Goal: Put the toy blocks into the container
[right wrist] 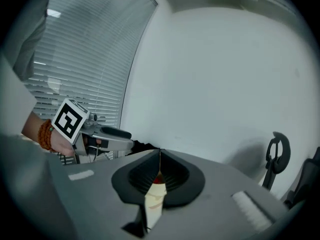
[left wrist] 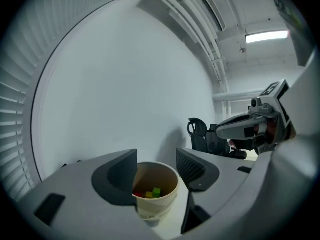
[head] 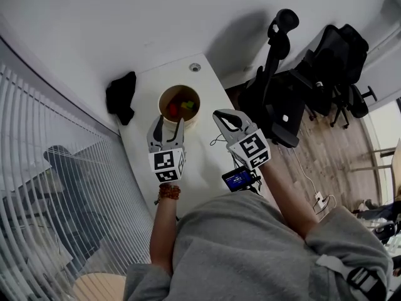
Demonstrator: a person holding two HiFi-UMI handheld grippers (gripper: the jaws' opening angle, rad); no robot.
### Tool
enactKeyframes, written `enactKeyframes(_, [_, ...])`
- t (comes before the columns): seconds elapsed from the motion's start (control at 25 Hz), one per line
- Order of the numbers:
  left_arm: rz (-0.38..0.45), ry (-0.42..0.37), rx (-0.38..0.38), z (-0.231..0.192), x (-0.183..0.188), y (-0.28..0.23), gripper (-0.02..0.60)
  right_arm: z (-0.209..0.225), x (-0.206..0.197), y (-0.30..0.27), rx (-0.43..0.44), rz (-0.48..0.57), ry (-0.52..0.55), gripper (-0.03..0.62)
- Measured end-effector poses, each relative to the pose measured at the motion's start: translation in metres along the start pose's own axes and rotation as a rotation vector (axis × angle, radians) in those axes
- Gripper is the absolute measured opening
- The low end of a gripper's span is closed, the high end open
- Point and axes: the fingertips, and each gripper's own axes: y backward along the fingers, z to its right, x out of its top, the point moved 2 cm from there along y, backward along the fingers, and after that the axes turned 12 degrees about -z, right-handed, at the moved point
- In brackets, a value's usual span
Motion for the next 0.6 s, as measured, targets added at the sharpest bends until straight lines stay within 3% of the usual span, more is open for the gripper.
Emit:
enactKeyframes(0.12, [0.021, -0.007, 0.002, 0.013, 0.004, 0.003, 0.192, -0.007, 0.017, 0.006, -0.051, 0.069, 0.079, 0.012])
enactKeyframes(0.24, [0.035, -0.019, 0.016, 0.017, 0.003, 0.005, 0.023, -0.012, 0.023, 0.007, -0.078, 0.107, 0.123, 0.011])
enactKeyframes(0.6, [0.005, -0.015, 0.012, 0.02, -0.009, 0.003, 0.012, -0.007, 0.011, 0.01, -0.12, 0.09, 0.129, 0.011])
